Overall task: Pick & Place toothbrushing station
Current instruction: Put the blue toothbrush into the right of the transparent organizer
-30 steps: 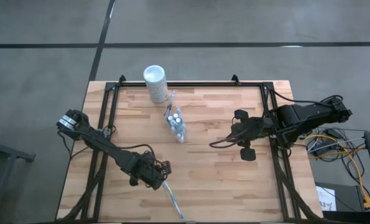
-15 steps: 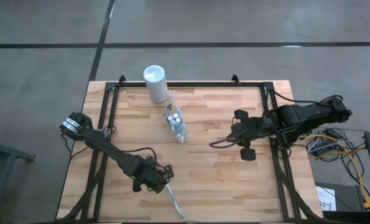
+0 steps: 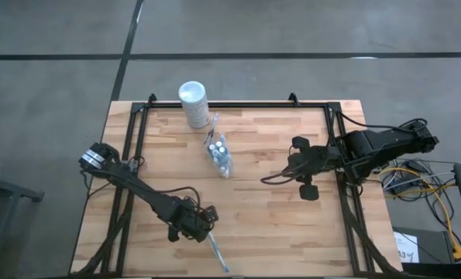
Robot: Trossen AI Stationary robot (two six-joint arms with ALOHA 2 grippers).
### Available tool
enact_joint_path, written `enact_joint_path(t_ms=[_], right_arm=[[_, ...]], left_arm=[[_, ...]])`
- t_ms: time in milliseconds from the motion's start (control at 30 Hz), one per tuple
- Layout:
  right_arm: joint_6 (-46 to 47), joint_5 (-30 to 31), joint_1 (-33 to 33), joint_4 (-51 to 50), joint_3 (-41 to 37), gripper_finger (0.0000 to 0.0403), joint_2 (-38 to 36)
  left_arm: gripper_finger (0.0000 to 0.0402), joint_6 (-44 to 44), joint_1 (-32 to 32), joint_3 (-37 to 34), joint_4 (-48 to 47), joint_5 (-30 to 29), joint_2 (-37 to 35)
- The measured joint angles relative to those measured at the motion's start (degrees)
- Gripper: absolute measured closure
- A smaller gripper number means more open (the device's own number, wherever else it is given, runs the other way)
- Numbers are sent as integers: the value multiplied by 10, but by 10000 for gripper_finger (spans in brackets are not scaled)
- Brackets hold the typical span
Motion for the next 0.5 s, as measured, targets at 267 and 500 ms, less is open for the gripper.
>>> enact_joint_path(t_ms=[267, 500], right_arm=[[0, 0, 0, 0, 0, 349, 0], [0, 0, 0, 0, 0, 349, 0]], left_arm=[[223, -2, 1, 0, 29, 0, 14], [224, -3, 1, -1, 40, 1, 29]])
